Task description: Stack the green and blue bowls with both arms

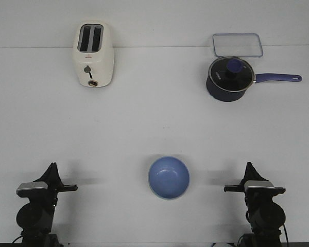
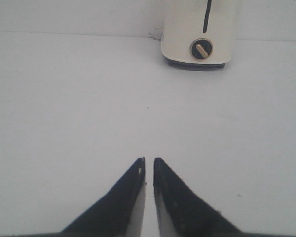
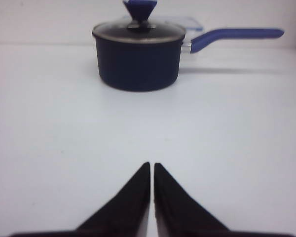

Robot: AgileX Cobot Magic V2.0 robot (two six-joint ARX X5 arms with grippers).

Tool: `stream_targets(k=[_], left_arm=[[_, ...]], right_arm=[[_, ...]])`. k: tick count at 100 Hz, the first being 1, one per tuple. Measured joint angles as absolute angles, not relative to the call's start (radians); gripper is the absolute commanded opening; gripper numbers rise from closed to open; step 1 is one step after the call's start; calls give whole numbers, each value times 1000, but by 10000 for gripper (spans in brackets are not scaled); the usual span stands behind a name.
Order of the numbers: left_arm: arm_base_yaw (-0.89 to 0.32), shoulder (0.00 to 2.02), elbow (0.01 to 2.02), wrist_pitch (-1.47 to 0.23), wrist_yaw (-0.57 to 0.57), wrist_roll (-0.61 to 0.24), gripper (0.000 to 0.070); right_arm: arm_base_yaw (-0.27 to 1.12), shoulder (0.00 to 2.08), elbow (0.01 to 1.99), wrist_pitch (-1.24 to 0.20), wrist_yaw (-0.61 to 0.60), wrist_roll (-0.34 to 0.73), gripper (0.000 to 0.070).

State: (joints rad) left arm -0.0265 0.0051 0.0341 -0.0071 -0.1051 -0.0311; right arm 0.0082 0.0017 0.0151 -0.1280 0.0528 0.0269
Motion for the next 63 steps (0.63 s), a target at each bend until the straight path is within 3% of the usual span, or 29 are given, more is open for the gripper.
stream_targets(k=[63], left_arm=[[-27, 5, 34, -7, -105, -31, 13]], right_arm=[[8, 2, 15, -112, 53, 33, 13]])
